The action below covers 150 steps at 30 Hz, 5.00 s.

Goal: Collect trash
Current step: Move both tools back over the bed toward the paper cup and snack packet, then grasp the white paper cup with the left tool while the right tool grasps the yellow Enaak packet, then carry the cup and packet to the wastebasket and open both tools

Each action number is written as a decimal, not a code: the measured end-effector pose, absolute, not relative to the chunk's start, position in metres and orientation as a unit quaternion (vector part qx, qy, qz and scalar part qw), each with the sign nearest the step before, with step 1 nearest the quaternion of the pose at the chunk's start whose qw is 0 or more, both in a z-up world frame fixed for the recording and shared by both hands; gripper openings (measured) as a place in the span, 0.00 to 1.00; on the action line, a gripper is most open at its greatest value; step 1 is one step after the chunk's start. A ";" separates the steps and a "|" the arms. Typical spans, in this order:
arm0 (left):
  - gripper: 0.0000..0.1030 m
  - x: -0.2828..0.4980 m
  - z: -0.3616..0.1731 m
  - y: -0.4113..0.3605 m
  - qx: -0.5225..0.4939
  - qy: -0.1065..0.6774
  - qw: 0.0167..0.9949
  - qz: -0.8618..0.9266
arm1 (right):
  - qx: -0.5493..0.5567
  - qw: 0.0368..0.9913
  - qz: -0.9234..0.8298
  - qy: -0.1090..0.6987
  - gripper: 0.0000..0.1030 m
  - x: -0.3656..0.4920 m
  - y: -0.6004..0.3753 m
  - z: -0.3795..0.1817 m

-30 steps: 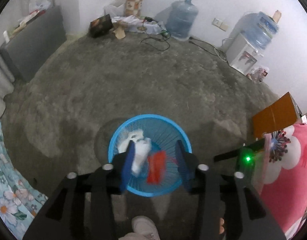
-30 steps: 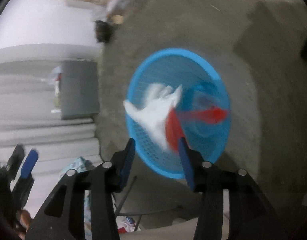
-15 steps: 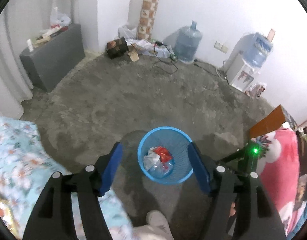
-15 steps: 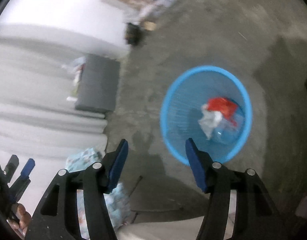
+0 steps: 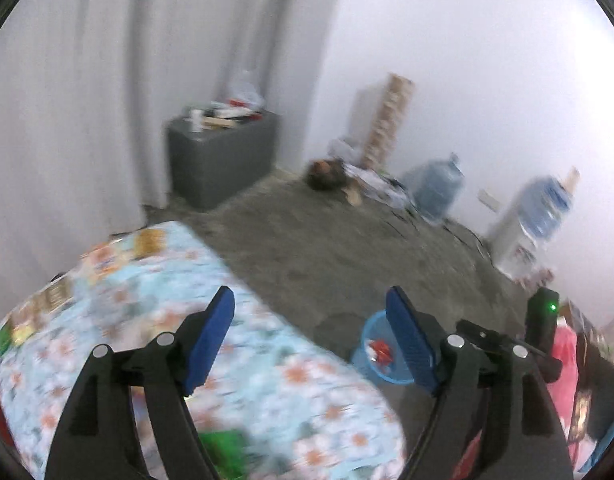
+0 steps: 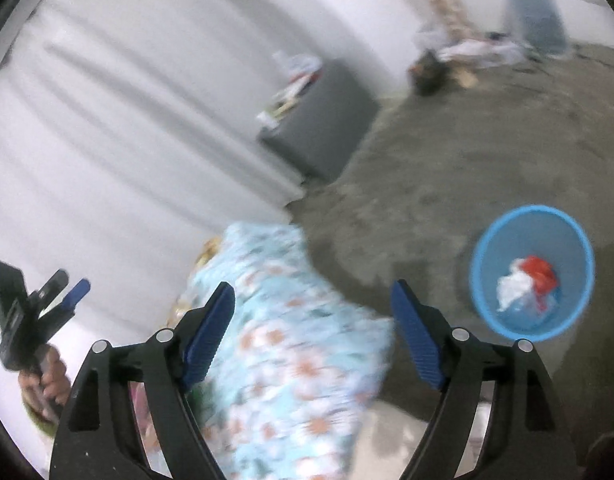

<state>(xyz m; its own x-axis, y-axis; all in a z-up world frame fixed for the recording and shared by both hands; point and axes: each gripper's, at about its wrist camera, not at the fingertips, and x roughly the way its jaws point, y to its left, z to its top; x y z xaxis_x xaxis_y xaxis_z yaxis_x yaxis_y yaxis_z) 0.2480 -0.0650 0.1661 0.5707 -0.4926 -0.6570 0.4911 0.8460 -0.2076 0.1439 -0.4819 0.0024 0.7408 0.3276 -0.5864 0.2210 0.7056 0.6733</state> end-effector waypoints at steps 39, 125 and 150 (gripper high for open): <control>0.37 0.373 -0.021 0.116 -0.327 0.606 0.712 -0.136 | 0.501 0.650 0.169 0.545 0.61 0.322 -0.247 -0.104; 0.02 0.271 0.070 -0.192 -0.164 0.515 0.764 -0.353 | 0.764 0.587 0.120 0.242 0.01 0.132 -0.513 -0.124; 0.25 0.275 -0.170 -0.480 0.072 0.652 0.672 -0.343 | 0.681 0.605 -0.240 0.337 0.44 0.083 -0.678 -0.305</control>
